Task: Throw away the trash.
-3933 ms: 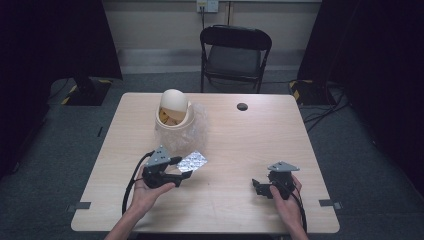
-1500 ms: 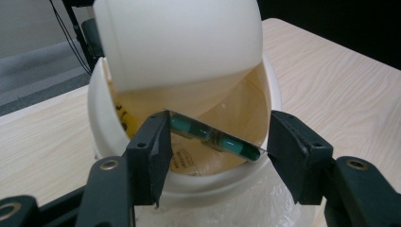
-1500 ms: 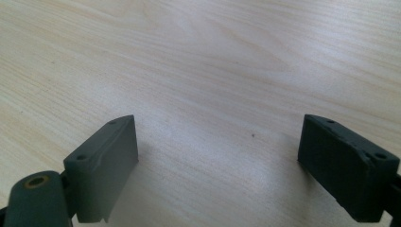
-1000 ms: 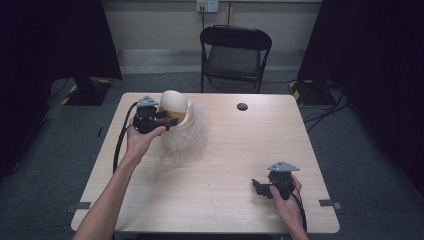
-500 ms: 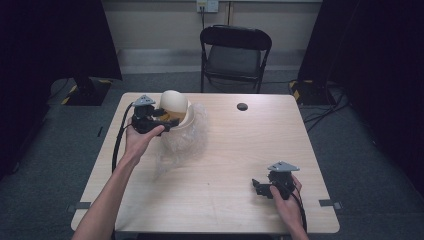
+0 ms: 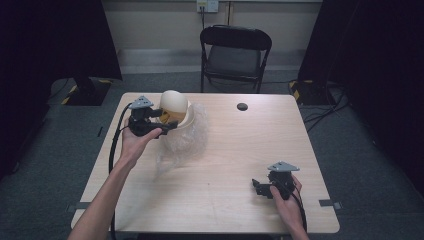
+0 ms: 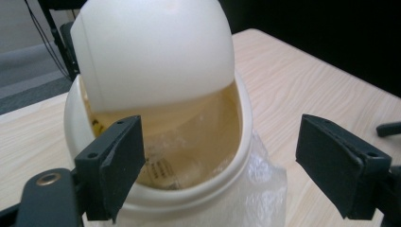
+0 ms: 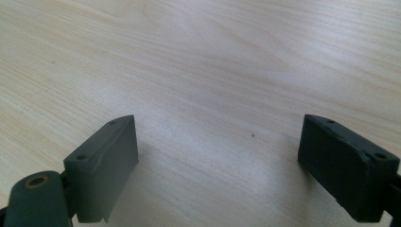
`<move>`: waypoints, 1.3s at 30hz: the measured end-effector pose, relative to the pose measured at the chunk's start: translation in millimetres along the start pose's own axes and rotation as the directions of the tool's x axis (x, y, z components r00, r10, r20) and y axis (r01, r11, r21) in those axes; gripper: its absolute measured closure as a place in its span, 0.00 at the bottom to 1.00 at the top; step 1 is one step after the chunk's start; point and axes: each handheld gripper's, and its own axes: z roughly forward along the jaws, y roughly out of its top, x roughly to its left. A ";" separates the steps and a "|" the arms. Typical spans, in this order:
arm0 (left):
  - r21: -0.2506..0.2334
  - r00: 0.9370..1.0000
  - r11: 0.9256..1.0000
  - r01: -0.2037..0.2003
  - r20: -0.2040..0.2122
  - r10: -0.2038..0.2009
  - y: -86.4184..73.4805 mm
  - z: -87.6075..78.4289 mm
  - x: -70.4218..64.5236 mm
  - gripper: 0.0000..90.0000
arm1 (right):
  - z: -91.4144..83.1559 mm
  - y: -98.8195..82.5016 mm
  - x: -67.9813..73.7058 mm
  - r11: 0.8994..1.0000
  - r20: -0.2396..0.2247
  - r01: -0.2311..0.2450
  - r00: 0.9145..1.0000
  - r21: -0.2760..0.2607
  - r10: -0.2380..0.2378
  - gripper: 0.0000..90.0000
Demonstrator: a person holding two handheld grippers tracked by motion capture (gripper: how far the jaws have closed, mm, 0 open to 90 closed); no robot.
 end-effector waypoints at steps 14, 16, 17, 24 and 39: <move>-0.016 1.000 1.000 0.015 -0.005 -0.015 -17.5 -30.3 -9.2 0.18 | 0.1 0.0 0.0 1.000 -0.001 0.000 1.000 -0.001 0.000 0.13; -0.029 1.000 0.999 0.021 -0.008 -0.022 -23.3 -37.9 -10.5 0.18 | 0.0 0.0 0.0 1.000 0.000 0.000 1.000 0.000 0.000 0.13; -0.032 1.000 0.999 0.028 -0.007 -0.028 -25.4 -40.4 -10.5 0.18 | 0.1 0.0 0.0 1.000 -0.001 0.000 1.000 -0.001 0.000 0.13; -0.024 0.998 0.999 0.049 -0.035 -0.049 -42.8 -50.5 -11.4 0.18 | 0.1 0.0 0.0 1.000 -0.001 -0.001 1.000 -0.001 0.001 0.13; 0.025 0.997 0.998 0.063 -0.046 -0.062 -85.9 -69.4 -14.9 0.18 | 0.1 0.0 0.0 1.000 -0.001 -0.001 1.000 -0.001 0.001 0.13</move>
